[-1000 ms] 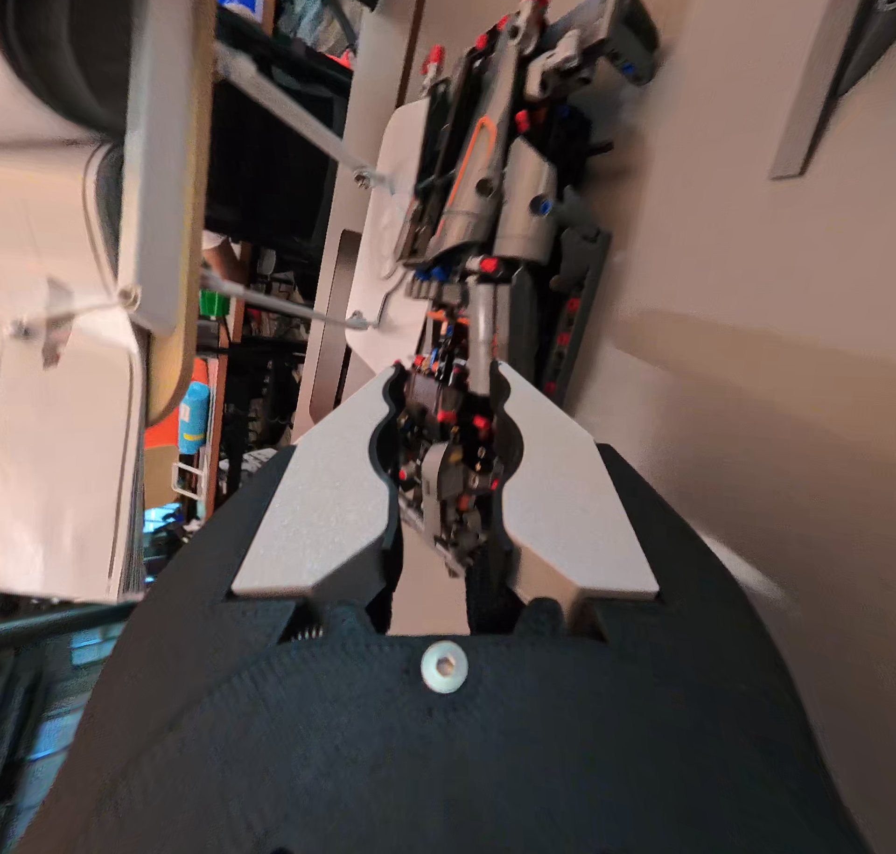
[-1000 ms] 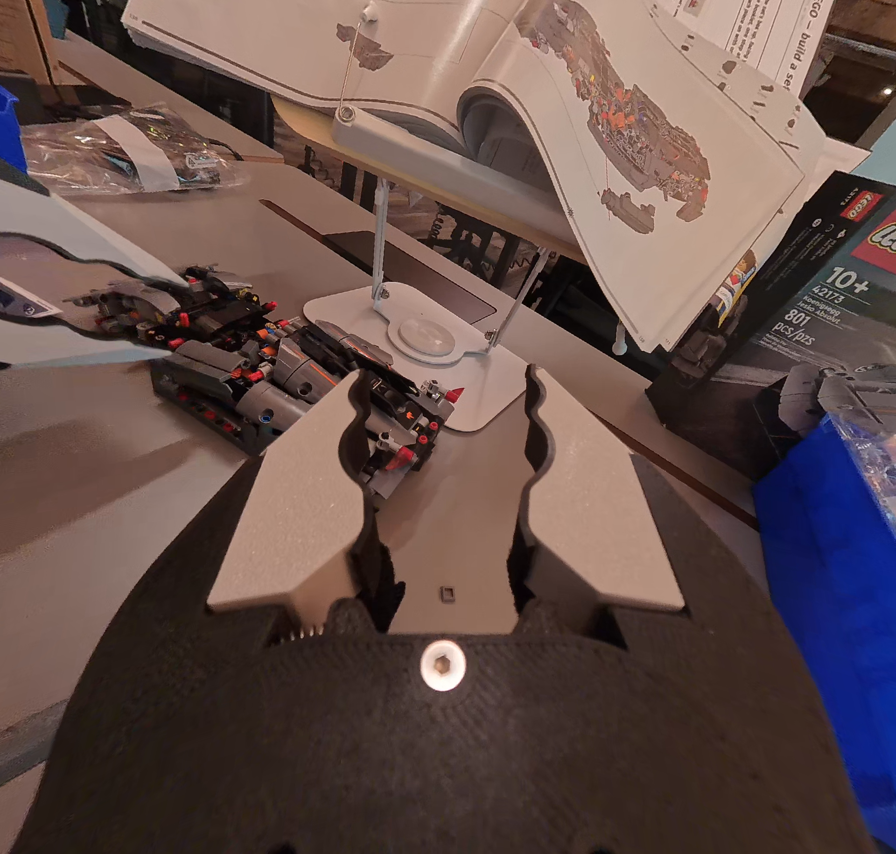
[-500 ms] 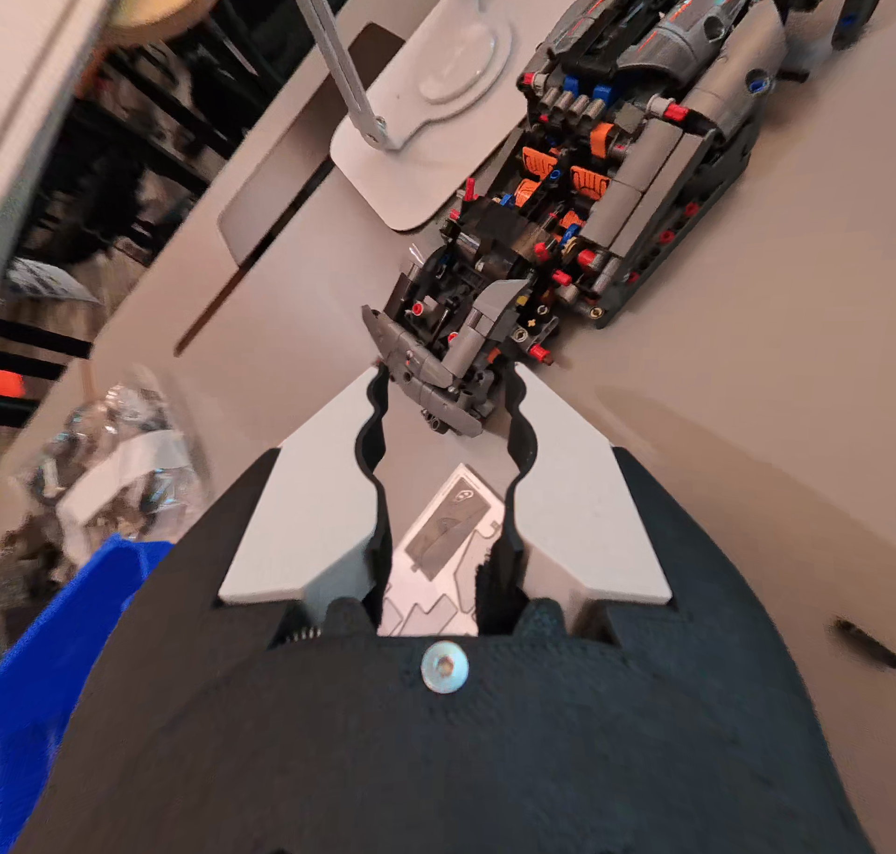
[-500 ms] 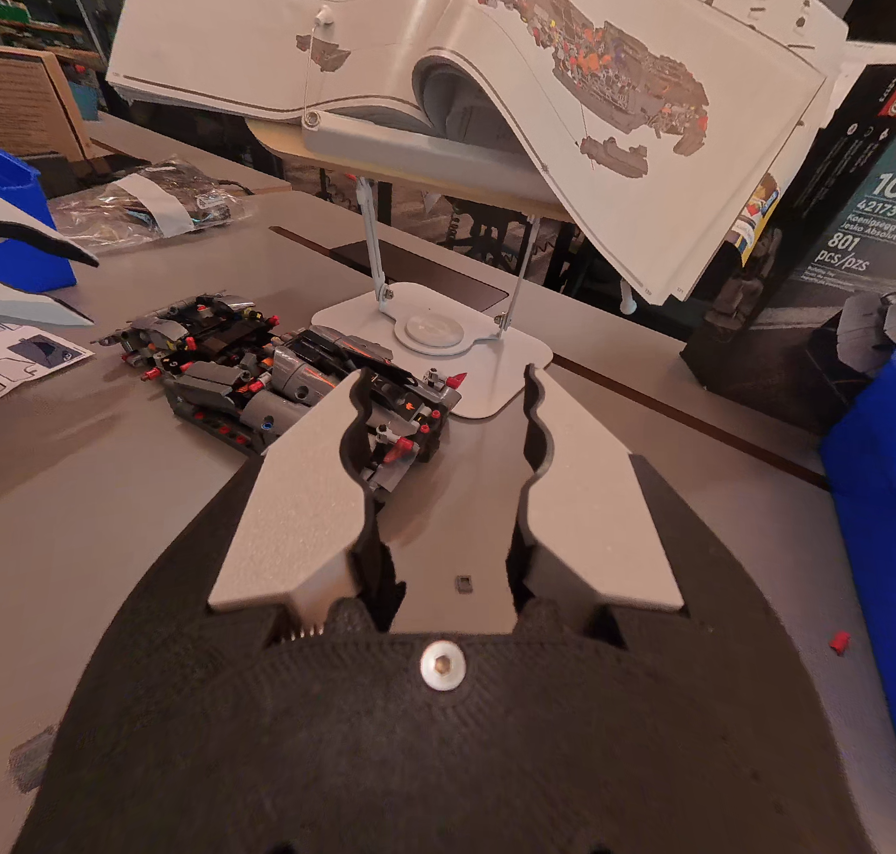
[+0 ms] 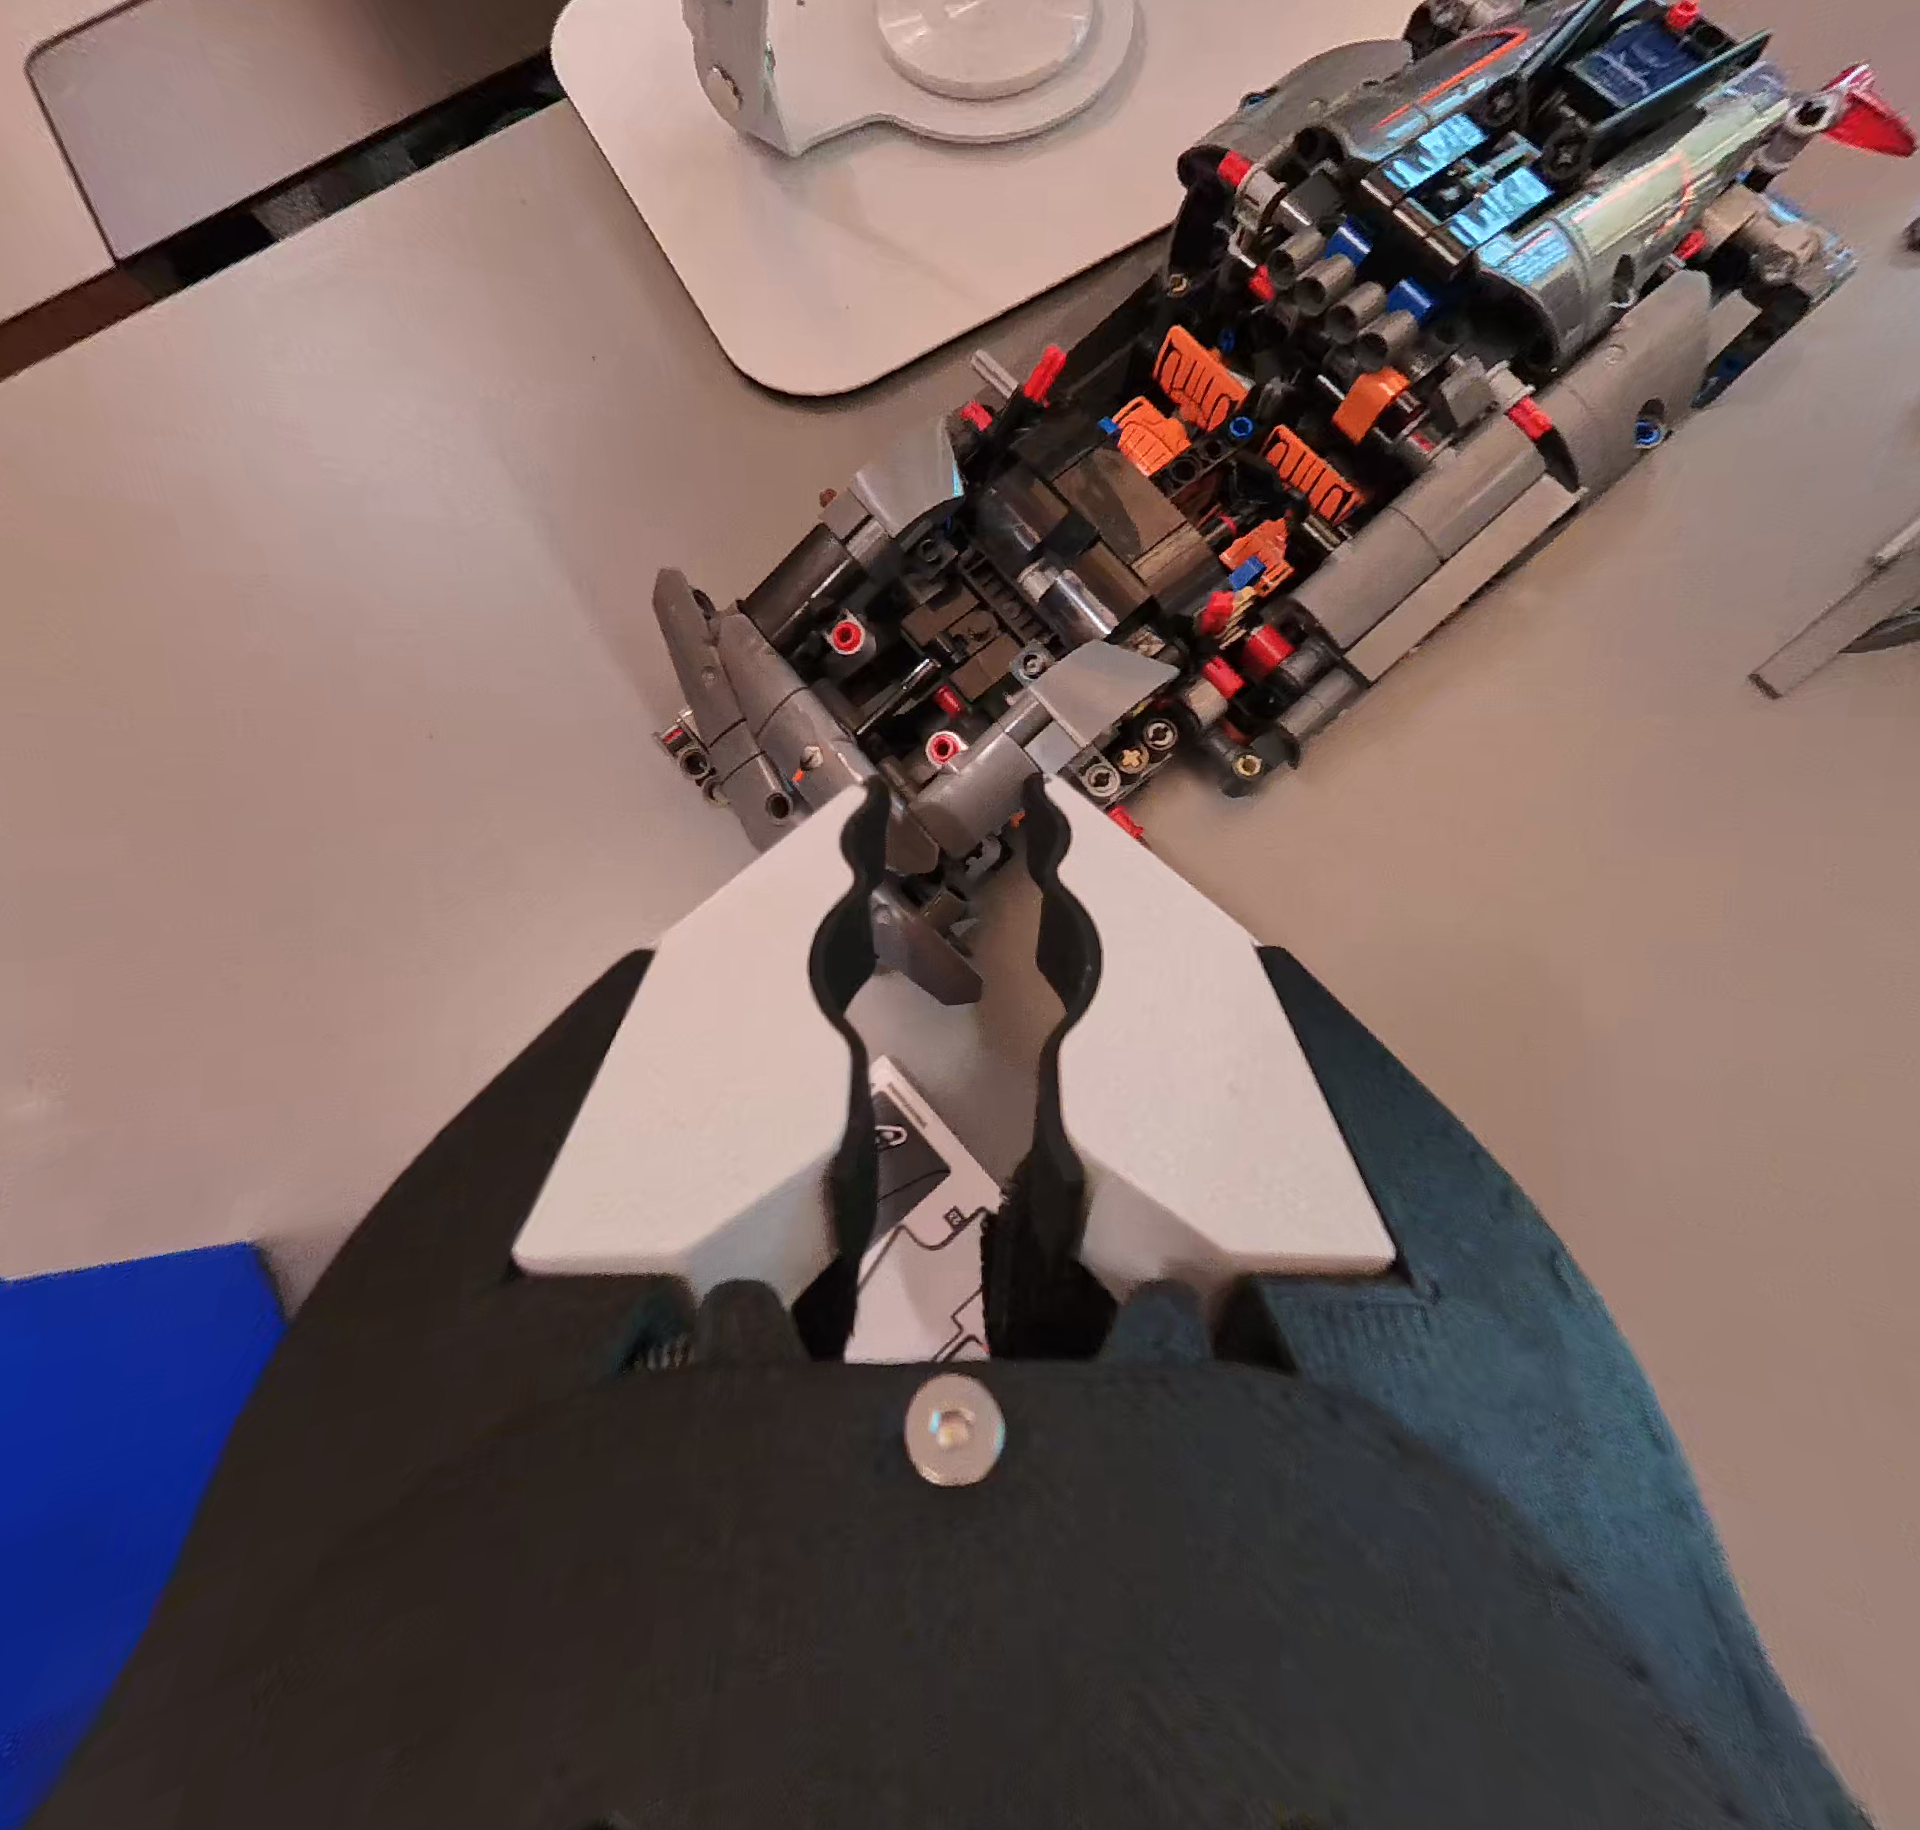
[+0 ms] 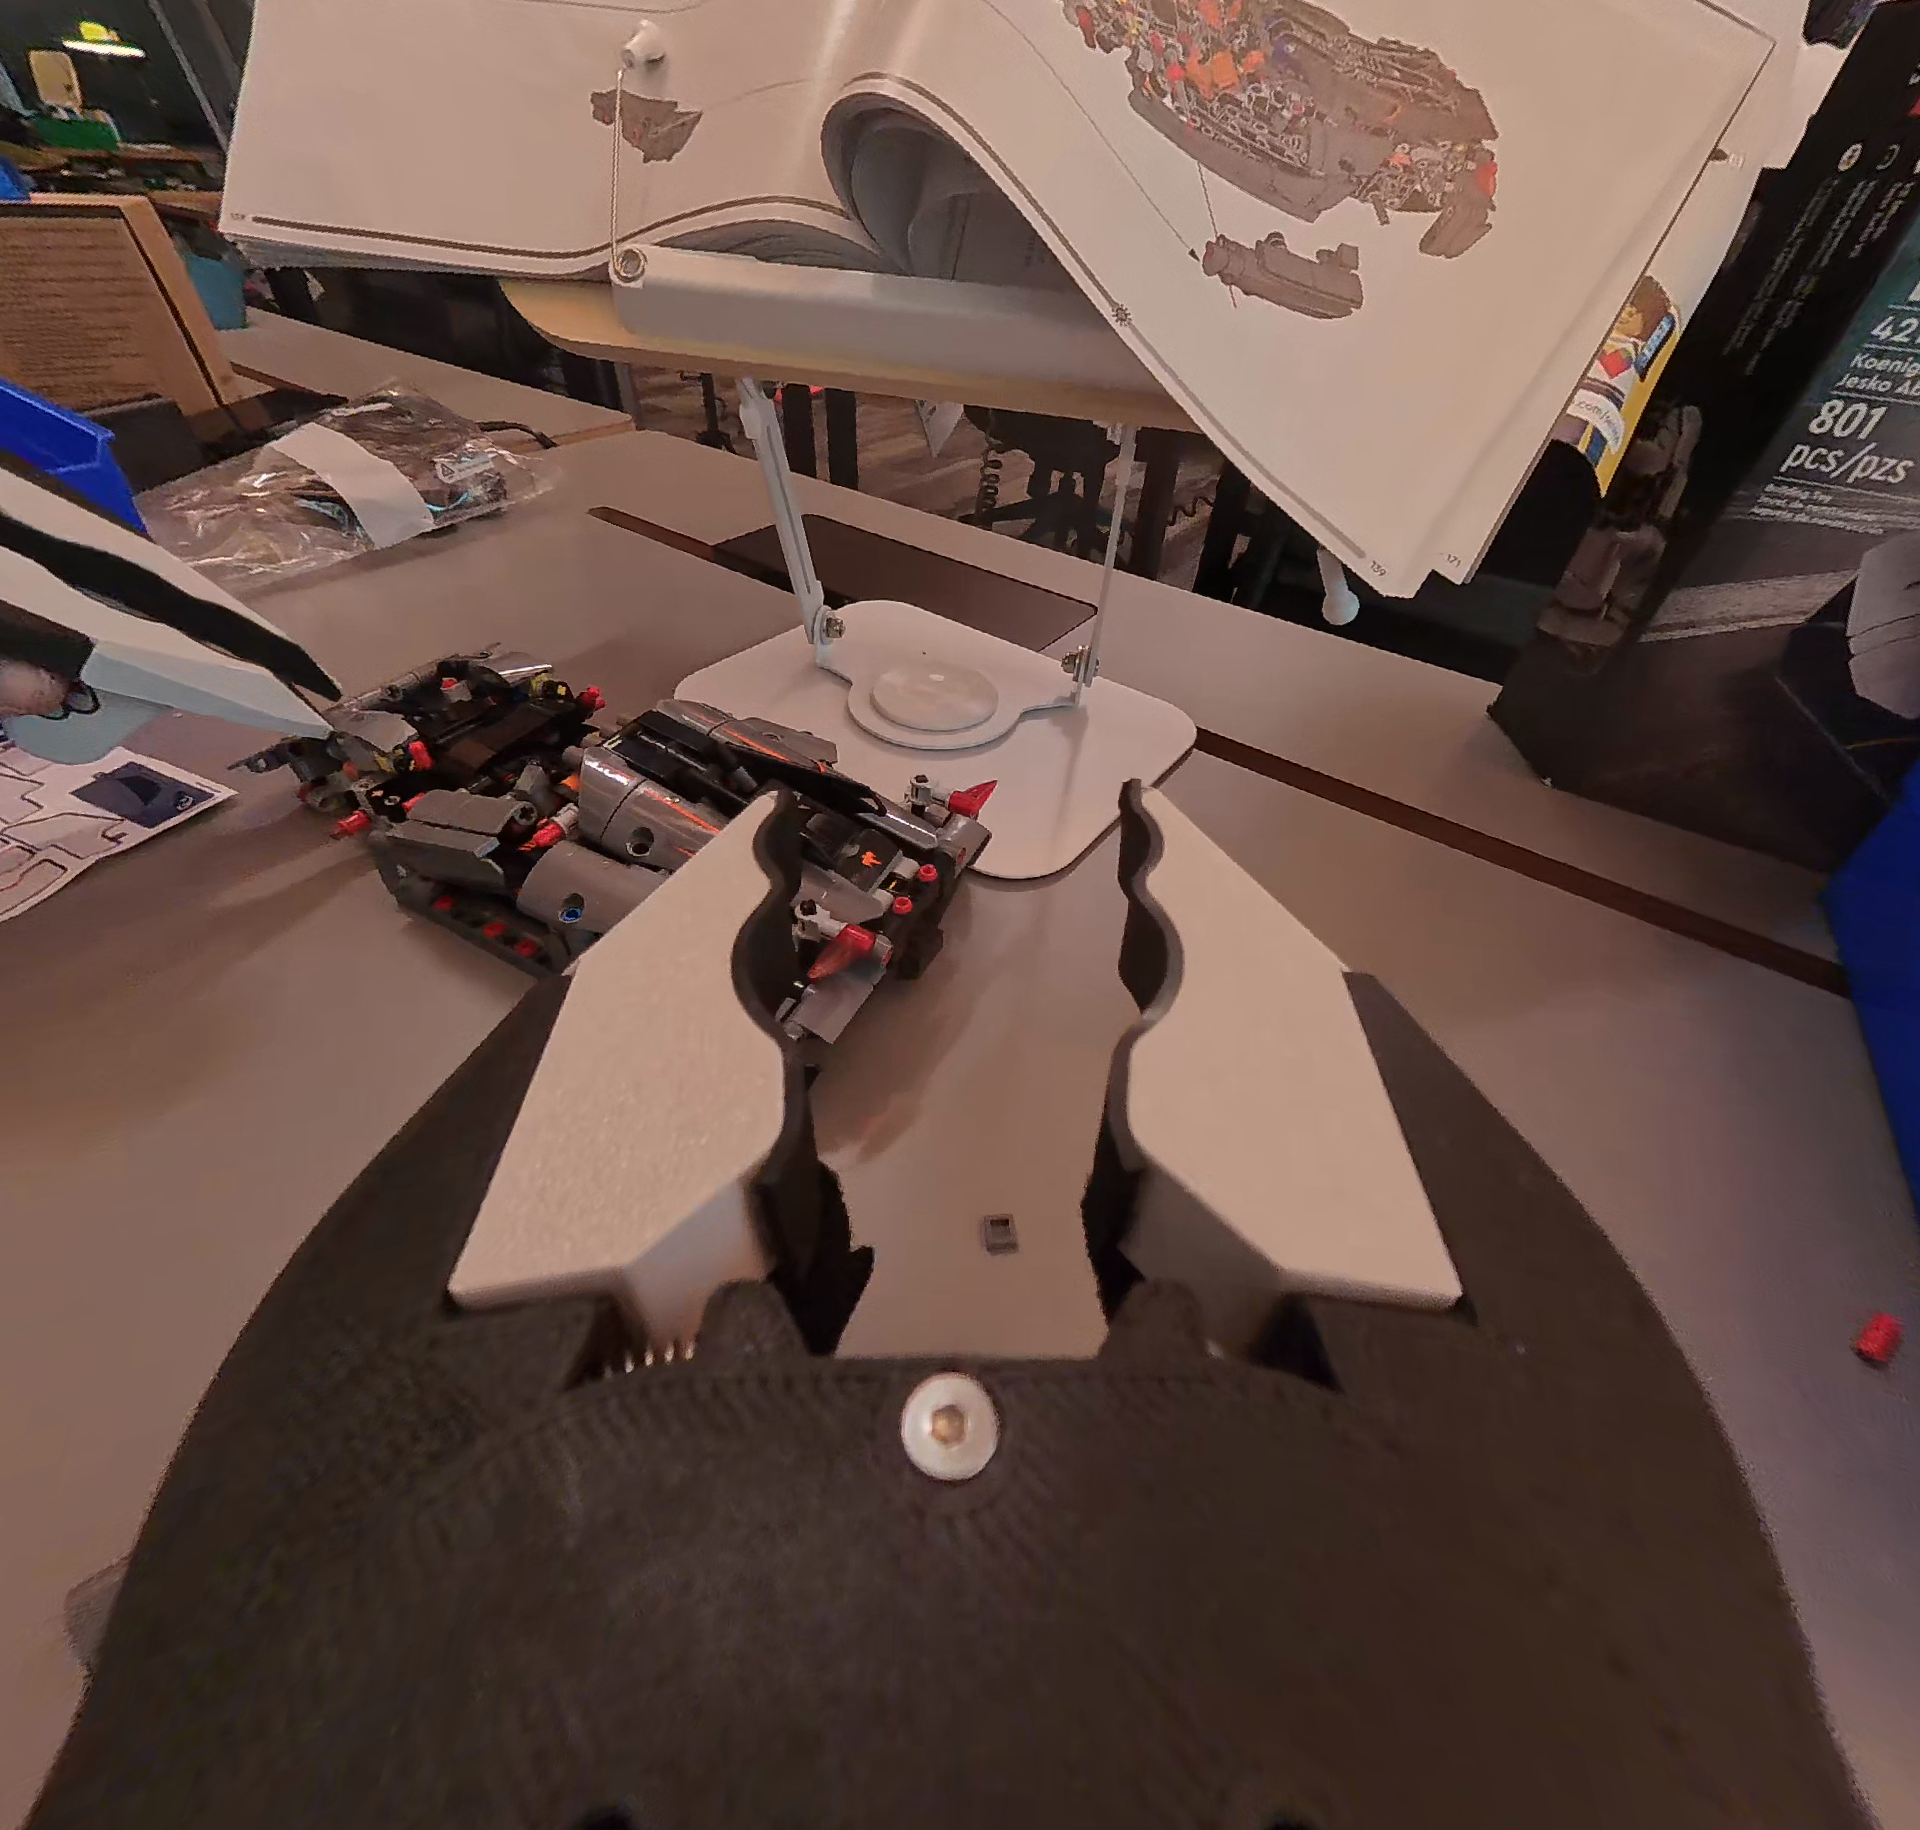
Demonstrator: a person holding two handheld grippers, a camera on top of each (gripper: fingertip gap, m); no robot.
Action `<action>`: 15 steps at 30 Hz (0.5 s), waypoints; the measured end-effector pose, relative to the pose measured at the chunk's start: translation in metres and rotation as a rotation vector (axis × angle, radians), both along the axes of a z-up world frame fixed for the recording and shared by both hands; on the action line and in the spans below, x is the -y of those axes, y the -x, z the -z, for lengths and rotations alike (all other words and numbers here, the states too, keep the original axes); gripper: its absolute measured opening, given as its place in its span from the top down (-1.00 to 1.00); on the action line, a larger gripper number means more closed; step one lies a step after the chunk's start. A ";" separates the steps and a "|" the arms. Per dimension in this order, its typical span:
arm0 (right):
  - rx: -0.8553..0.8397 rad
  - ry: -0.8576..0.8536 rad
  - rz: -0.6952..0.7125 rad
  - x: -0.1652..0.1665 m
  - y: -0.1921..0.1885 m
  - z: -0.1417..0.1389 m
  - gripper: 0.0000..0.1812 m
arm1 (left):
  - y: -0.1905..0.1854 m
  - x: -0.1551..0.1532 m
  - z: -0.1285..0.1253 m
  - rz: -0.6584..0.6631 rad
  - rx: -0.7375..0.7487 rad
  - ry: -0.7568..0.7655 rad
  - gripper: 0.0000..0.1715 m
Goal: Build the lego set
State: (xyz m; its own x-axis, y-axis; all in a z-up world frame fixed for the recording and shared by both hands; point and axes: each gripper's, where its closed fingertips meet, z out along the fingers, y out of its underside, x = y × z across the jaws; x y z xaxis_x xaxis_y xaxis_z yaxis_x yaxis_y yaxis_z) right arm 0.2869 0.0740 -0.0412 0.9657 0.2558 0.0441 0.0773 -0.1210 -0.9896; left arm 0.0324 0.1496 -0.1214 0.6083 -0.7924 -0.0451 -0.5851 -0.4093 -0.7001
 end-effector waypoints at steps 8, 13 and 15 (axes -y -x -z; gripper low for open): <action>-0.020 0.041 -0.034 -0.002 0.005 0.007 0.34 | -0.004 0.007 0.003 0.008 -0.026 -0.004 0.77; -0.017 0.065 -0.036 -0.003 0.005 0.013 0.34 | -0.007 0.011 0.003 0.011 -0.055 -0.009 0.75; -0.022 0.066 -0.033 -0.003 0.004 0.013 0.34 | -0.009 0.015 0.003 0.025 -0.048 -0.005 0.80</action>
